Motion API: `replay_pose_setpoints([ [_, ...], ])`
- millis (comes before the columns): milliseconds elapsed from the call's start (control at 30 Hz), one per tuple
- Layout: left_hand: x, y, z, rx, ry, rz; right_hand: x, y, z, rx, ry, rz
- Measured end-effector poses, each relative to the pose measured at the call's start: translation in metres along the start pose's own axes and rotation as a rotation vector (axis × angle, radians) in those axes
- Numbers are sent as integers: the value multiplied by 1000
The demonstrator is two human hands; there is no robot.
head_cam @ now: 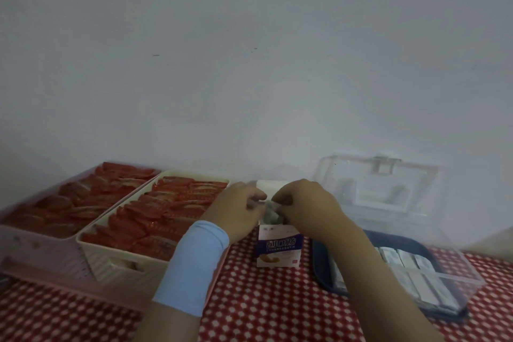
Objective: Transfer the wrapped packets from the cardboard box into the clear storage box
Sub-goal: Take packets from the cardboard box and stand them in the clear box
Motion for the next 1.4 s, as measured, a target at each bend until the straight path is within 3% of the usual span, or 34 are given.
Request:
replay_pose_setpoints([
  [400,-7,9,-5,-117,8,-35,-12,0,8,-51,-82,-229],
  [567,-6,6,-4,-76,-10,-2,-16,-8,9,-231,-105,-302],
  [700,-7,-2,-3,-160,11,116,-17,-16,15,-312,-115,-404],
  [800,-11,-10,0,-208,41,390,-15,-22,19,-322,-180,-583],
  [1000,-25,-6,10,239,91,1152,1,-30,30,-154,-385,-915],
  [1133,-23,-2,11,307,137,1298,2,-32,36,-14,-425,-978],
  [1400,-31,1,14,348,177,1350,2,-34,38,-11,-431,-1016],
])
Point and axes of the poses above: each hand's wrist, its own z-axis away from the middle knuckle, its own y-axis out of the palm, x = y × z, the point moved 2 cm from there along -z, towards the middle knuckle, and after that the axes turned 14 degrees about x, right-handed, at the moved point
